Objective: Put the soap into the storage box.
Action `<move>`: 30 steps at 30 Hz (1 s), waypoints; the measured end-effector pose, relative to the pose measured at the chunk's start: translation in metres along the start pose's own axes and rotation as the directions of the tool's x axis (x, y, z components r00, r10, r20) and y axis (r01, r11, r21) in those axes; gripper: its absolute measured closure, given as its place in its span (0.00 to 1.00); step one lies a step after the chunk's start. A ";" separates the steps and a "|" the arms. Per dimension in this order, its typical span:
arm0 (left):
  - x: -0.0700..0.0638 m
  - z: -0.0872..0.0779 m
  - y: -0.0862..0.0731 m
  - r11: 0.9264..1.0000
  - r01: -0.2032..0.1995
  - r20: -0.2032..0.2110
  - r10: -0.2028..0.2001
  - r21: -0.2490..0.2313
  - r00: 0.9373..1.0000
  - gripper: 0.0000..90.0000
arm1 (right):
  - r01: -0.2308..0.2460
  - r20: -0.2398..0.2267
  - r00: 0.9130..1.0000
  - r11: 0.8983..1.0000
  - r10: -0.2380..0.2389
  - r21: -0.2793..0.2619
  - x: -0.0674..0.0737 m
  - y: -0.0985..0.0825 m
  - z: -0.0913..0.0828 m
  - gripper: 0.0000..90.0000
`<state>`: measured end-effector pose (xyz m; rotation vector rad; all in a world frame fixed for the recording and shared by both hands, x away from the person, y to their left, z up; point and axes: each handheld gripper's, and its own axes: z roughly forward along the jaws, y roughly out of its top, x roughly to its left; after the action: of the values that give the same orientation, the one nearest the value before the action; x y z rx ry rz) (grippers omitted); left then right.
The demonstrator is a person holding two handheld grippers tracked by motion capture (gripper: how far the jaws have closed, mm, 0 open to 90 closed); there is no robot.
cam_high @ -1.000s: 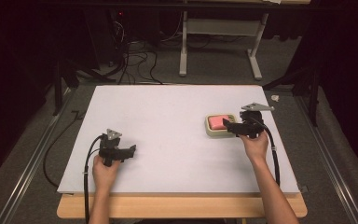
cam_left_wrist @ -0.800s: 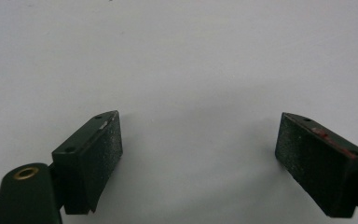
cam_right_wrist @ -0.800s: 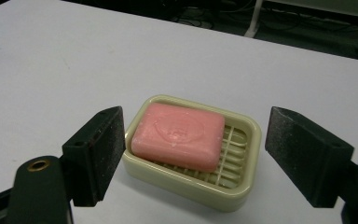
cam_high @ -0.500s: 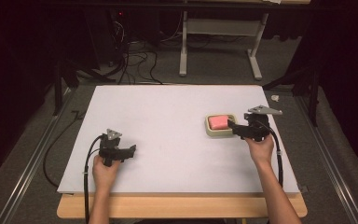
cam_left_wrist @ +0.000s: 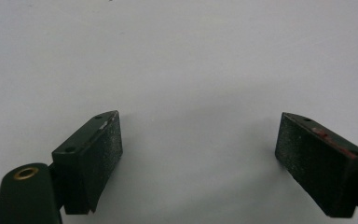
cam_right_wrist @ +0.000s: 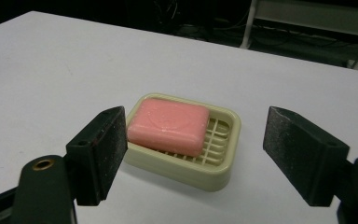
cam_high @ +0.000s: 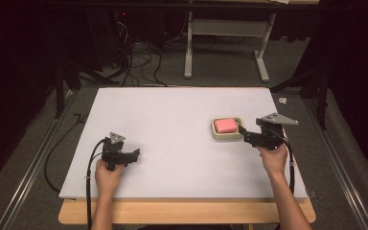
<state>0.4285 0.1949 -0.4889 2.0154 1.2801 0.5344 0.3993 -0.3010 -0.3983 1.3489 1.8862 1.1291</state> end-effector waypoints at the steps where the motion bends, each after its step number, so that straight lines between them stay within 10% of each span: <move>1: 0.000 0.000 0.000 1.000 0.000 0.000 0.000 0.000 1.000 0.17 | -0.002 0.001 1.000 1.000 0.002 -0.002 0.000 -0.001 -0.001 0.25; 30: 0.000 0.000 0.000 1.000 0.000 0.000 0.000 0.000 1.000 0.17 | -0.009 -0.012 1.000 0.999 0.009 -0.042 0.000 -0.029 -0.026 0.27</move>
<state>0.4285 0.1948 -0.4889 2.0156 1.2802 0.5349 0.3640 -0.3133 -0.4107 1.3317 1.8557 1.1774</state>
